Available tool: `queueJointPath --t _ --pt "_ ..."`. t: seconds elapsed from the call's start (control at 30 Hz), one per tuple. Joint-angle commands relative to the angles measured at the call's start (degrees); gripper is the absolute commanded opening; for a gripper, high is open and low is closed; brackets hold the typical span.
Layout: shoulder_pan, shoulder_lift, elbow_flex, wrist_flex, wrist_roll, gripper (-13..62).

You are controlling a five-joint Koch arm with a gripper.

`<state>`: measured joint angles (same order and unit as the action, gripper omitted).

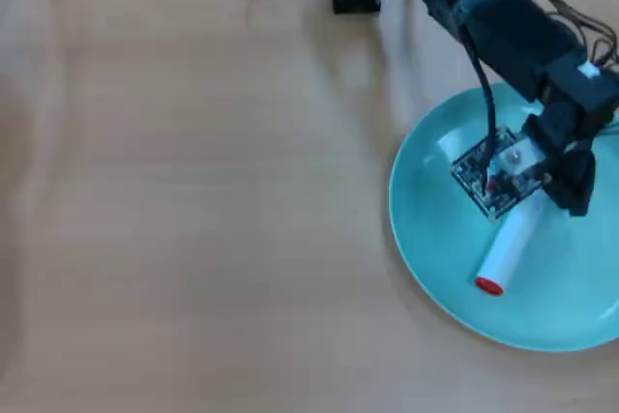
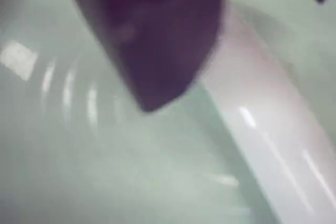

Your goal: Pick up the red pen.

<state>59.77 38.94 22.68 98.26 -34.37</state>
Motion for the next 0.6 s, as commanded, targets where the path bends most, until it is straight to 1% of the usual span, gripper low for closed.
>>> queueJointPath --t 0.0,0.43,0.5,0.57 --pt "0.70 -0.09 -4.57 -2.20 0.09 37.4" --pt "0.18 -3.43 -4.57 -5.27 7.21 36.0" --pt "0.00 -3.96 -4.57 -5.71 8.35 33.9" --pt "-0.18 -4.39 -4.57 -5.71 8.44 27.9"
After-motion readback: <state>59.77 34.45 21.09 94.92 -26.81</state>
